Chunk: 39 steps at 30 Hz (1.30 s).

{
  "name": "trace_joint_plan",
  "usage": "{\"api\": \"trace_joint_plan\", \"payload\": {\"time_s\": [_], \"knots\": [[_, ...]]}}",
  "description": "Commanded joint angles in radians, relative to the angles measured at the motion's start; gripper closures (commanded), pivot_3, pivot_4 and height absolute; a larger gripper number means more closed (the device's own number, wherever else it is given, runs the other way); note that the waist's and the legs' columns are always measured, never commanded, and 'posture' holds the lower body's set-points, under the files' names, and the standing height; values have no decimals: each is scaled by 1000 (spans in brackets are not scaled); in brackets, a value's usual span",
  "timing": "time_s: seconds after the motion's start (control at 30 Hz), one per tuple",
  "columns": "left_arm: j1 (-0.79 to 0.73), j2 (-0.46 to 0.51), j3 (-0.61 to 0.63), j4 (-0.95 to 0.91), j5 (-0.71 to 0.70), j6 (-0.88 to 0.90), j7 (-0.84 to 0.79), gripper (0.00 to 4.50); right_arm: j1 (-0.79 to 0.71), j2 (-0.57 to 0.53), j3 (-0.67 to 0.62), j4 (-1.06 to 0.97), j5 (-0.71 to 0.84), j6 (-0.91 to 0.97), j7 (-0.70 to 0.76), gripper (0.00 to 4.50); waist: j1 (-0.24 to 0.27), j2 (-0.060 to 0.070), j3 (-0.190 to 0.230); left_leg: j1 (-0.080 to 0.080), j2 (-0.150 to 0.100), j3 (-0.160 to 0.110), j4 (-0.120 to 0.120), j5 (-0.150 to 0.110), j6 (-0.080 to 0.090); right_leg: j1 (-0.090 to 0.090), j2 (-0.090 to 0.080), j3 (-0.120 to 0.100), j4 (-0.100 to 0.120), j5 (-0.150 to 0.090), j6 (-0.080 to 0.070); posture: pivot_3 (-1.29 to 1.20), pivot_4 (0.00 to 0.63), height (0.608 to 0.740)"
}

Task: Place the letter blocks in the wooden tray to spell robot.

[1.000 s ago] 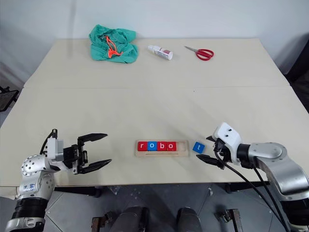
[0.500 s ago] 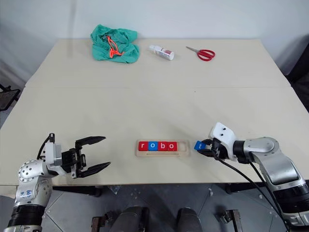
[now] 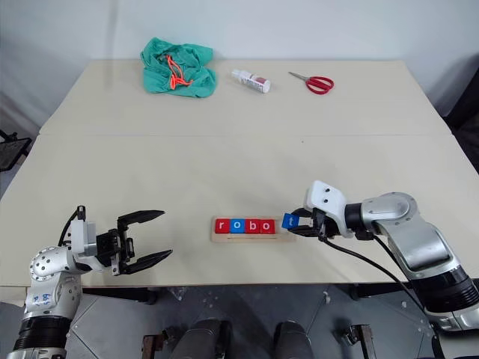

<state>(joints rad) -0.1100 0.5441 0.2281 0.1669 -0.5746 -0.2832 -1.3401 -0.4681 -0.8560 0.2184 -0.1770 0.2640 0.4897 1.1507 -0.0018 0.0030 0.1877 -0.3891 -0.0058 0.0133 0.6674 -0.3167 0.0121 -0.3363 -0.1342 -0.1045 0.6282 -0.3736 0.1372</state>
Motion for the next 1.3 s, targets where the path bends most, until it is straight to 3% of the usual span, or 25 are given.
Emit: {"api": "trace_joint_plan", "payload": {"time_s": [0.03, 0.53, 0.77, 0.83, 1.07, 1.3], "knots": [[25, -4, 15, -47, -10, -15, 12, 0, -53, 22, 39, 36, -35, -53, 40, 3051, -1, 0, 0, 0, 0, 0, 0, 0, 0, 0, 0, 0, 0, 0, 0, 0, 150, 740], [87, 2, 32, -103, -13, -13, 55, 0, -125, 55, 82, 179, -115, -158, 120, 3051, 0, 0, 0, 0, 0, 0, 0, 0, 0, 0, 0, 0, 0, 0, 0, 0, 150, 740], [70, 1, 24, -89, -10, -15, 55, 0, -134, 59, 60, 173, -116, -147, 120, 550, 0, 0, 0, 0, 0, 0, 0, 0, 0, 0, 0, 0, 0, 0, 0, 0, 150, 740], [61, 0, 21, -82, -8, -16, 54, 0, -134, 59, 53, 166, -114, -139, 115, 11, 0, 0, 0, 0, 0, 0, 0, 0, 0, 0, 0, 0, 0, 0, 0, 0, 150, 740], [33, -3, 16, -59, -1, -16, 53, 0, -119, 87, -19, 106, -54, -44, 49, 11, -1, 0, 0, 0, 0, 0, 0, 0, 0, 0, 0, 0, 0, 0, 0, 0, 150, 740], [16, 12, 25, -48, 50, 31, 158, 0, 41, 80, -216, 59, 51, -83, -2, 11, 9, 0, 0, -1, -1, -1, 0, 0, 0, 0, -1, -1, 0, 0, 0, 0, 150, 740]]}}
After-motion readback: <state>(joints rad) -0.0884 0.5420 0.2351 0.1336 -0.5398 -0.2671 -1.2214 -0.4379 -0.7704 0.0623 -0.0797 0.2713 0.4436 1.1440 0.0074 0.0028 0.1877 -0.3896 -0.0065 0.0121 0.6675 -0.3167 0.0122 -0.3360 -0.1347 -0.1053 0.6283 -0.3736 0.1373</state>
